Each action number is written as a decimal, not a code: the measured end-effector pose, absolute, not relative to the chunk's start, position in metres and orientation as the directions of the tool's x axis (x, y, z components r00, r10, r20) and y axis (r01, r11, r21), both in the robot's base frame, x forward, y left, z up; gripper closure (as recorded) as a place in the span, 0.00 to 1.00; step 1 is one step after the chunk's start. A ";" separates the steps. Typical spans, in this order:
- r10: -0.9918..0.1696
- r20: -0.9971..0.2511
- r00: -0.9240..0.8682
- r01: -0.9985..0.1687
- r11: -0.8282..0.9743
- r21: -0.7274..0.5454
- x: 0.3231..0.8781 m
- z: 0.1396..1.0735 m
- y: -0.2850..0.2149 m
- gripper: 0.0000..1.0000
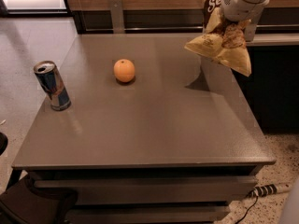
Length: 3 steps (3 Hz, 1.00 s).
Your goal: Move brown chip bag near redbull can
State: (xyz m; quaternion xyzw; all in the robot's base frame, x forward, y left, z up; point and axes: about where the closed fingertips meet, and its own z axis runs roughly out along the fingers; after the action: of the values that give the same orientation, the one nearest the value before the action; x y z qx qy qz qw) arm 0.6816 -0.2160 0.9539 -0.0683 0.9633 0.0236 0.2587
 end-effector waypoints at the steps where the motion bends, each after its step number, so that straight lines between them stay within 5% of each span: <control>1: -0.250 -0.572 -0.781 -0.294 0.956 -0.016 0.620 0.995 -0.203 1.00; 3: -0.492 -0.659 -0.568 -0.578 0.809 -0.106 0.530 1.032 -0.149 1.00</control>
Offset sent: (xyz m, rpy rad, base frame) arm -0.1722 0.0584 0.0957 0.0065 -0.2478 0.5133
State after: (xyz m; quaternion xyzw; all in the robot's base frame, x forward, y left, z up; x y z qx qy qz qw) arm 0.5302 -0.1495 1.0317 -0.3028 0.8835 0.0607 0.3523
